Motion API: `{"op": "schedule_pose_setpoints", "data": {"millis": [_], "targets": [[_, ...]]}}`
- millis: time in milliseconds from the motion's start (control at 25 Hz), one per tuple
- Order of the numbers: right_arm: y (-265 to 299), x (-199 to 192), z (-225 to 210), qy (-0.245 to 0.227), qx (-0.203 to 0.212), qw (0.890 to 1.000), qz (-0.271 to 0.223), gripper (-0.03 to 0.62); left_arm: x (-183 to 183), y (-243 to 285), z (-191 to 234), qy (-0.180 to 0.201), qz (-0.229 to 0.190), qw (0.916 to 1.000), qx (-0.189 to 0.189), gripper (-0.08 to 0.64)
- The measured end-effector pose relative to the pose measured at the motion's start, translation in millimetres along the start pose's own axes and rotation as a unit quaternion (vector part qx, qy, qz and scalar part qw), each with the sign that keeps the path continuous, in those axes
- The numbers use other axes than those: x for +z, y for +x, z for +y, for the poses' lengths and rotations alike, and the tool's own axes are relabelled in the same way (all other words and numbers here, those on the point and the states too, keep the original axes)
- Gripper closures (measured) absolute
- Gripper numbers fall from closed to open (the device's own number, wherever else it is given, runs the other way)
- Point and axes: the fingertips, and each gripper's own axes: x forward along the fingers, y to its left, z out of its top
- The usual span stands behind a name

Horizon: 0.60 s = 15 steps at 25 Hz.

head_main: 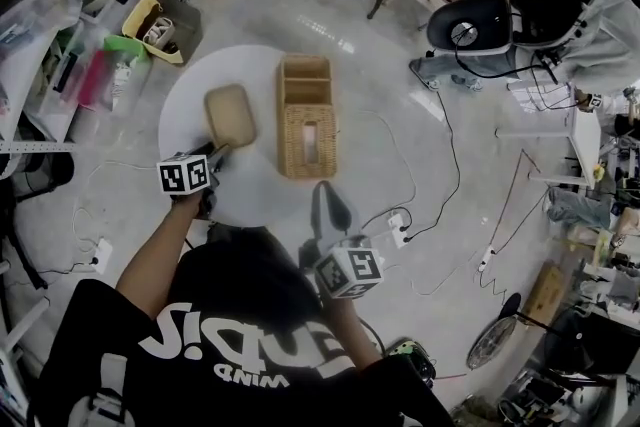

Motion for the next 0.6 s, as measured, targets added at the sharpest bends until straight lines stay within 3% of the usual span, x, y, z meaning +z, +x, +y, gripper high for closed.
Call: {"op": "schedule_pose_setpoints", "data": {"millis": [600], "targets": [[-10,-2,1,-0.001,0.001,1.000,-0.002,0.592,0,-13,-4,0.019,-0.002,0.9997,0.015,0.406]]}}
